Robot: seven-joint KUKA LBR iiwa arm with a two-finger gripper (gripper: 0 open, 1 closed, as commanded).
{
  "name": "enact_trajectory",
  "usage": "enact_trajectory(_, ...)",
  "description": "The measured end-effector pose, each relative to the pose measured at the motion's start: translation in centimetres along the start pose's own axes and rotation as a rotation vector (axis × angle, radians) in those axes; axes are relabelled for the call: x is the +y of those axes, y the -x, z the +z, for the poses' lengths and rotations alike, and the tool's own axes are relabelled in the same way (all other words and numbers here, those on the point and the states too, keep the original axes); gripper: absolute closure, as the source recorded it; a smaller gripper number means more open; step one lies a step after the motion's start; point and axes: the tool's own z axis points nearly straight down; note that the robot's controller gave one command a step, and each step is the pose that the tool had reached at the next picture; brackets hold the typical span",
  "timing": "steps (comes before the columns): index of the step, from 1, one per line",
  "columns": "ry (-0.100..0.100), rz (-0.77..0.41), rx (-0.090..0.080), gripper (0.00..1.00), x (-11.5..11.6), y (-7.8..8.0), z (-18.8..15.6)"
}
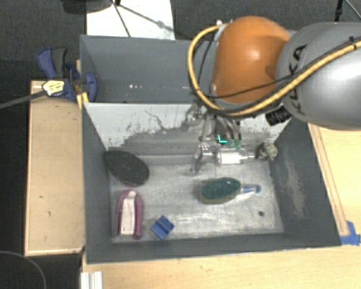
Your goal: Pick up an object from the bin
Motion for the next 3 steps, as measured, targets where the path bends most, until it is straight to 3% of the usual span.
enact_trajectory(1, -0.003, 0.078, 0.004, 0.0, -5.3, -4.0, 7.8)
enact_trajectory(2, 0.002, 0.009, -0.01, 0.0, -10.0, -3.7, 15.8)
enact_trajectory(3, 0.001, 0.009, -0.019, 1.0, -9.9, -3.4, 15.3)
